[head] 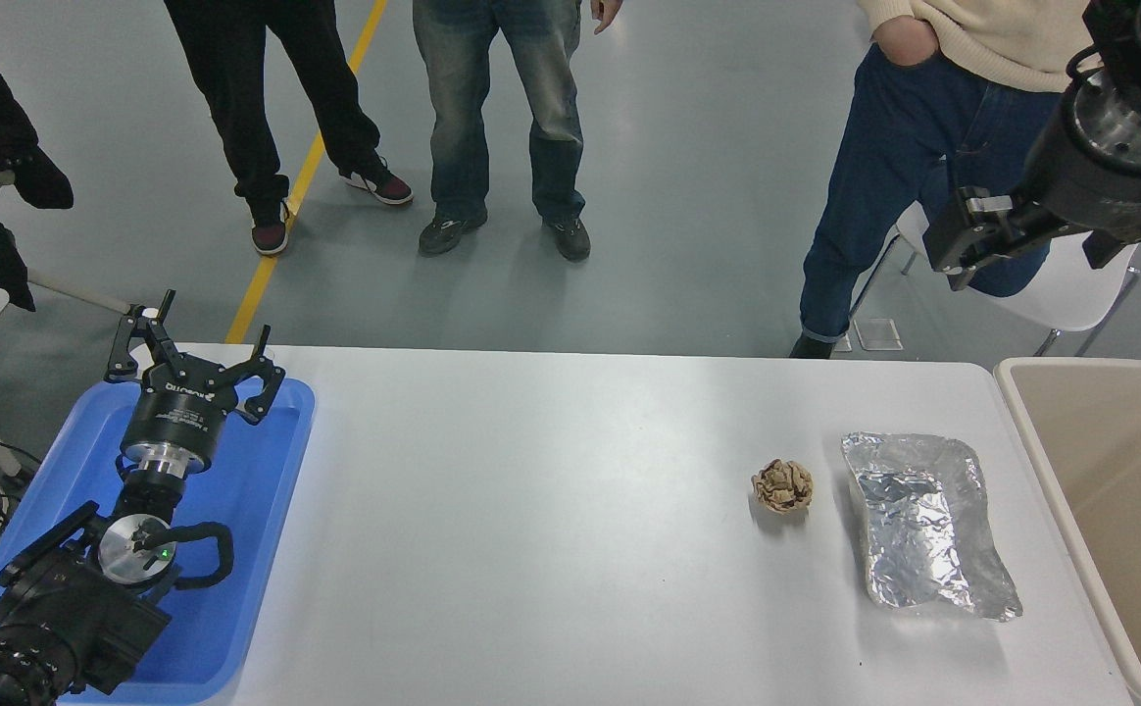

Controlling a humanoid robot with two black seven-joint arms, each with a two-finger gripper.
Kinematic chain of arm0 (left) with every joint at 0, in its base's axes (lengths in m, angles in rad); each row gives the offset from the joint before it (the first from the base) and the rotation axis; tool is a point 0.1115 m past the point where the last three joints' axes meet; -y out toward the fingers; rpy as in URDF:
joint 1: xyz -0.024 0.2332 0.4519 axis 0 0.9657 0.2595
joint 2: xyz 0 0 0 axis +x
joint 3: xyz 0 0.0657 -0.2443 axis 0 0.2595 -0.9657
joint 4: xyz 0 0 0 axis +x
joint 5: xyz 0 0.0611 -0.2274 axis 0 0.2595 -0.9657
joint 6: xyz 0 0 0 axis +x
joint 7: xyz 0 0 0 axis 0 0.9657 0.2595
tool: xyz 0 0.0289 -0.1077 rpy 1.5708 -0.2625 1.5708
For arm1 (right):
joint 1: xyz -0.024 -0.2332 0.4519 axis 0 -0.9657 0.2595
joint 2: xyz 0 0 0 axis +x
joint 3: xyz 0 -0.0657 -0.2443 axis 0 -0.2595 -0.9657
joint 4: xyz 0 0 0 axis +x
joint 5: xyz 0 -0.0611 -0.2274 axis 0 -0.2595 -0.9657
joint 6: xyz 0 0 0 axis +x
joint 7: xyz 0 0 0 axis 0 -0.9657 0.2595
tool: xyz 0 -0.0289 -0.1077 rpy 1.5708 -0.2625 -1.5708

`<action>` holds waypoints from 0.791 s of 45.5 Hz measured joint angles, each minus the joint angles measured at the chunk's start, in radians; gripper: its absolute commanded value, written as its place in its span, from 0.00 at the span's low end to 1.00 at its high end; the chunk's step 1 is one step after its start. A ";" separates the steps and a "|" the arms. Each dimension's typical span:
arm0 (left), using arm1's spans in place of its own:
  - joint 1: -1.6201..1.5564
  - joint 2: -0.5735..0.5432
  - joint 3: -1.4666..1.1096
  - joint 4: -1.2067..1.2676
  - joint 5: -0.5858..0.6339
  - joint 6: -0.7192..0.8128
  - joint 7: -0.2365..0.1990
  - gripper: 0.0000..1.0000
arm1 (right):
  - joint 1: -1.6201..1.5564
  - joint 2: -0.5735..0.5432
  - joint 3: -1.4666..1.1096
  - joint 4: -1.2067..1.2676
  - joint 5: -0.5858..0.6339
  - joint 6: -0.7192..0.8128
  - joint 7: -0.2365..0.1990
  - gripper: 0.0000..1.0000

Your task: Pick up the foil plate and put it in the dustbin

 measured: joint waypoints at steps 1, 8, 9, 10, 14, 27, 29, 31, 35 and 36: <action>0.000 0.000 0.002 0.000 0.000 0.000 0.000 1.00 | -0.001 0.000 0.001 0.000 0.000 0.000 0.000 1.00; -0.001 0.001 0.007 0.000 0.000 0.000 0.000 1.00 | -0.003 0.000 0.003 0.000 0.000 0.000 0.000 1.00; -0.001 0.002 0.008 0.000 0.000 0.000 0.000 1.00 | -0.003 0.000 0.003 0.000 0.000 0.000 0.000 1.00; -0.001 0.002 0.009 0.000 0.000 0.000 0.000 1.00 | -0.003 0.000 0.004 0.000 0.000 0.000 0.000 1.00; -0.001 0.002 0.010 0.001 0.000 -0.001 0.000 1.00 | -0.003 -0.001 0.005 0.000 0.000 0.000 0.000 1.00; -0.001 0.003 0.013 0.001 0.000 -0.001 0.000 1.00 | -0.004 -0.002 0.010 0.000 0.000 0.000 0.000 1.00; -0.001 0.003 0.013 0.001 0.000 -0.001 0.000 1.00 | -0.004 -0.002 0.010 0.000 0.000 0.000 0.000 1.00; -0.001 0.003 0.013 0.001 0.000 -0.001 0.000 1.00 | -0.004 -0.003 0.010 0.000 0.000 0.000 0.000 1.00; -0.001 0.004 0.013 0.001 0.000 -0.001 0.000 1.00 | -0.004 -0.004 0.010 0.000 0.000 0.000 0.000 1.00; -0.001 0.004 0.013 0.001 0.000 -0.001 0.000 1.00 | -0.004 -0.004 0.010 0.000 0.000 0.000 0.000 1.00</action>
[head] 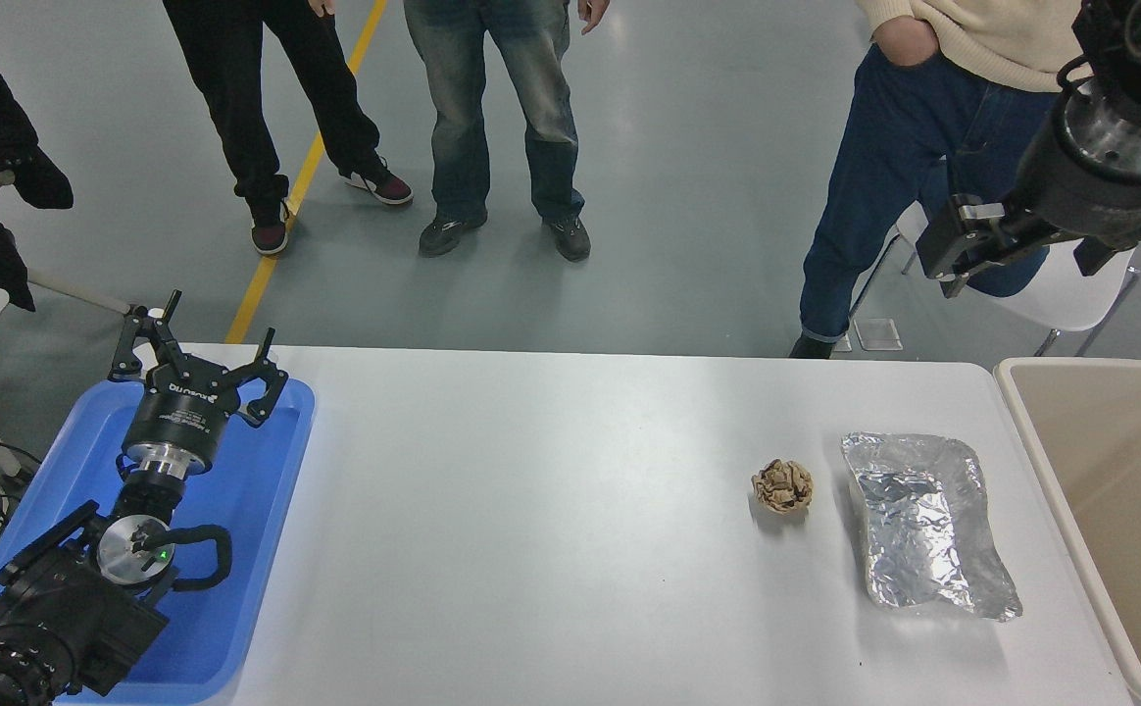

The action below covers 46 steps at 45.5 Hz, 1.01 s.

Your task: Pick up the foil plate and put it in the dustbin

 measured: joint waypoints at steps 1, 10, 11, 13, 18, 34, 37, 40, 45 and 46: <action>0.000 0.000 0.000 0.000 0.000 0.000 0.000 1.00 | 0.000 0.000 0.000 0.000 0.000 0.000 0.000 1.00; 0.000 0.000 0.000 0.000 0.000 0.000 0.000 1.00 | 0.001 -0.003 -0.008 0.000 0.000 0.000 0.000 1.00; 0.000 0.000 0.000 0.000 0.000 0.000 0.000 1.00 | 0.002 -0.003 -0.009 0.000 0.000 0.000 0.000 1.00; 0.000 0.000 0.000 0.000 0.000 0.000 0.000 1.00 | 0.003 -0.005 -0.011 0.000 0.000 0.000 0.000 1.00; 0.000 0.000 0.000 0.000 0.000 0.000 0.000 1.00 | 0.003 -0.010 -0.016 0.000 0.000 0.000 0.000 1.00; 0.001 0.001 0.000 0.000 0.000 0.000 0.000 1.00 | -0.010 -0.070 -0.037 -0.001 0.021 0.000 0.001 1.00; 0.001 0.001 0.000 0.000 0.000 0.000 0.000 1.00 | -0.021 -0.087 -0.040 -0.001 0.024 0.000 0.001 1.00; 0.001 0.001 0.000 0.000 0.000 0.000 0.000 1.00 | -0.039 -0.108 -0.042 -0.001 0.024 0.000 0.001 1.00; 0.001 0.001 0.000 0.000 0.000 0.000 0.000 1.00 | -0.087 -0.150 -0.047 -0.001 0.013 0.000 0.001 1.00; 0.001 0.001 0.000 0.000 0.000 0.000 0.000 1.00 | -0.099 -0.158 -0.050 -0.001 0.006 0.000 0.001 1.00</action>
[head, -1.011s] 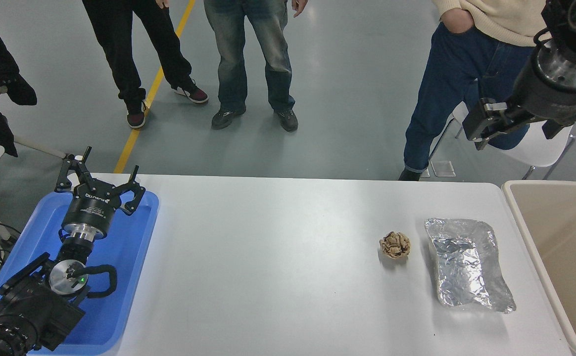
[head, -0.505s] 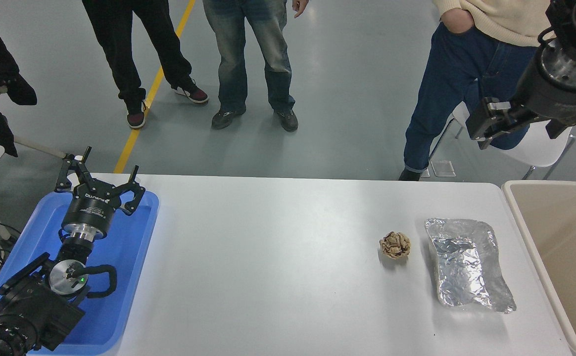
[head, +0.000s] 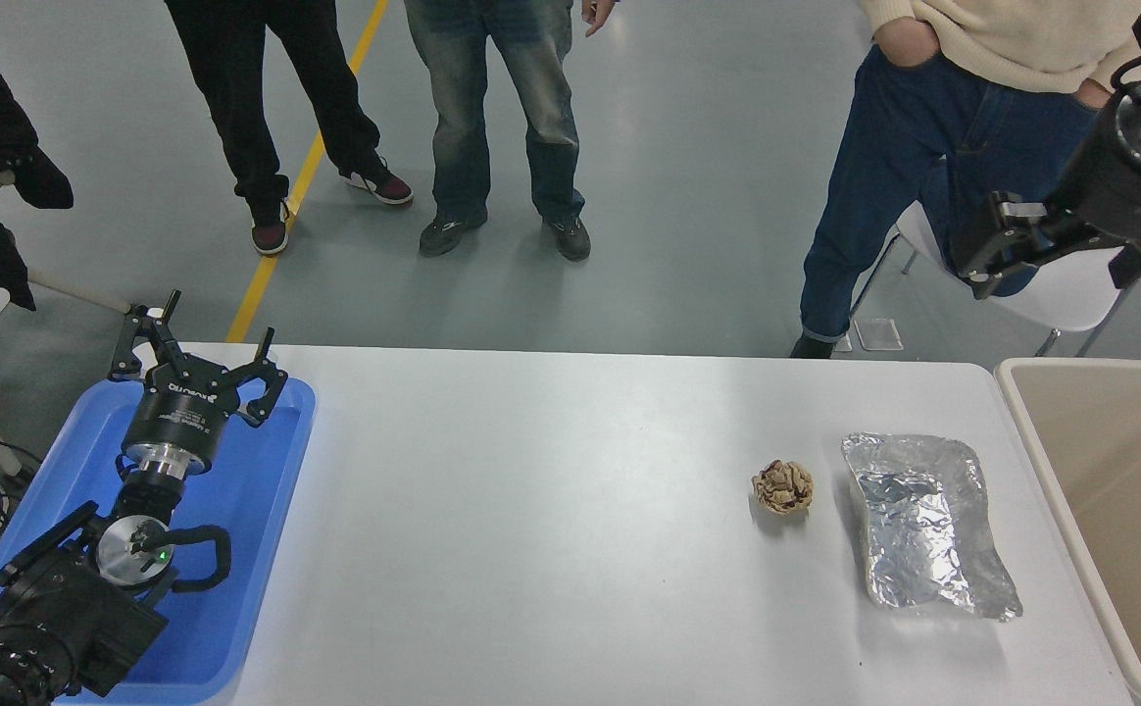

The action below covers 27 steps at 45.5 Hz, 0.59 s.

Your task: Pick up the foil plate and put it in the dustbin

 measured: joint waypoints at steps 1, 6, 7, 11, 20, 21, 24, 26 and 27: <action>0.000 0.000 0.000 0.000 0.000 0.000 0.000 1.00 | -0.007 -0.005 -0.001 0.000 -0.004 0.000 0.000 1.00; 0.000 0.000 0.000 0.000 0.000 0.000 0.000 1.00 | -0.060 -0.026 -0.006 0.000 -0.046 0.000 -0.001 1.00; 0.000 0.000 0.000 0.000 0.000 0.000 0.000 1.00 | -0.073 -0.030 -0.006 0.001 -0.057 0.000 -0.001 1.00; 0.000 0.000 0.000 0.000 0.000 0.000 0.000 1.00 | -0.122 -0.044 -0.006 0.001 -0.088 -0.015 0.000 1.00; 0.000 0.000 0.000 0.000 0.000 0.000 0.000 1.00 | -0.245 -0.076 -0.004 0.002 -0.149 -0.188 0.000 1.00; 0.000 0.000 0.000 0.000 0.000 0.000 0.000 1.00 | -0.261 -0.080 -0.004 0.002 -0.157 -0.219 0.000 1.00; 0.000 0.000 0.000 0.000 0.000 0.000 0.000 1.00 | -0.295 -0.086 -0.003 0.002 -0.174 -0.282 0.000 0.91; 0.000 0.000 0.000 0.000 0.000 0.001 0.000 1.00 | -0.328 -0.093 -0.001 0.002 -0.191 -0.341 0.000 0.89; 0.000 0.000 0.000 0.000 0.000 0.001 0.000 1.00 | -0.332 -0.093 0.000 0.002 -0.194 -0.348 0.000 0.87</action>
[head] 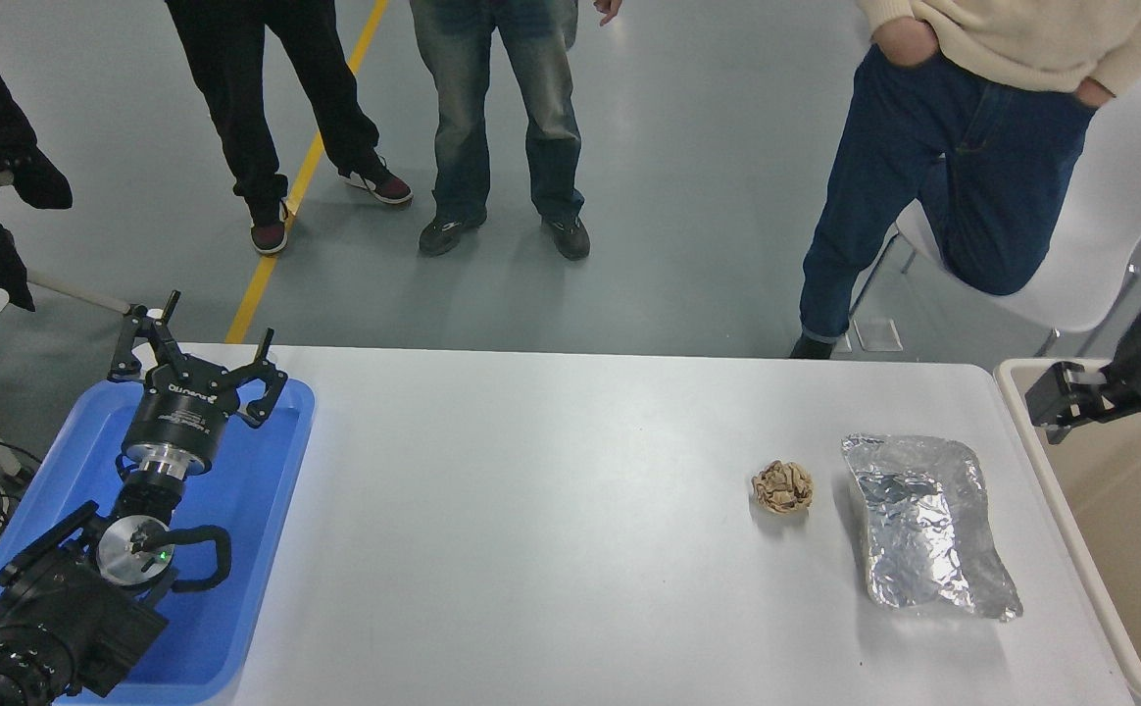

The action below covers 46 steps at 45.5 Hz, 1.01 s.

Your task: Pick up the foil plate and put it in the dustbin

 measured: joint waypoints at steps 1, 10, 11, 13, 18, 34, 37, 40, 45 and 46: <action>0.000 0.000 0.000 0.000 0.000 0.000 0.000 1.00 | -0.011 -0.001 0.003 -0.001 -0.007 -0.016 0.000 0.87; 0.000 0.000 0.000 0.000 0.000 0.000 0.000 1.00 | -0.149 -0.018 0.074 -0.014 -0.093 -0.126 0.001 0.86; 0.000 0.000 0.000 0.000 0.000 0.000 -0.001 1.00 | -0.163 -0.020 0.085 -0.017 -0.103 -0.132 0.001 0.86; 0.000 0.000 0.000 0.000 0.000 0.000 -0.001 1.00 | -0.199 -0.029 0.115 -0.025 -0.133 -0.145 0.001 0.86; 0.001 0.000 0.000 0.000 0.000 0.000 -0.001 1.00 | -0.284 -0.052 0.190 -0.048 -0.203 -0.165 0.001 0.88; 0.001 0.000 0.000 0.000 0.000 -0.001 -0.002 1.00 | -0.522 -0.085 0.352 -0.153 -0.303 -0.268 0.000 0.88; 0.001 0.000 0.000 0.000 0.000 -0.001 -0.003 1.00 | -0.553 -0.087 0.365 -0.167 -0.311 -0.300 -0.001 0.88; 0.001 0.000 0.000 0.000 0.000 -0.001 -0.003 1.00 | -0.585 -0.089 0.380 -0.183 -0.316 -0.328 0.000 0.88; 0.001 0.000 0.000 0.000 0.000 -0.001 -0.003 1.00 | -0.653 -0.092 0.425 -0.215 -0.323 -0.361 0.000 0.88; 0.001 0.000 0.000 0.000 0.000 -0.001 -0.003 1.00 | -0.664 -0.092 0.433 -0.221 -0.324 -0.365 0.000 0.88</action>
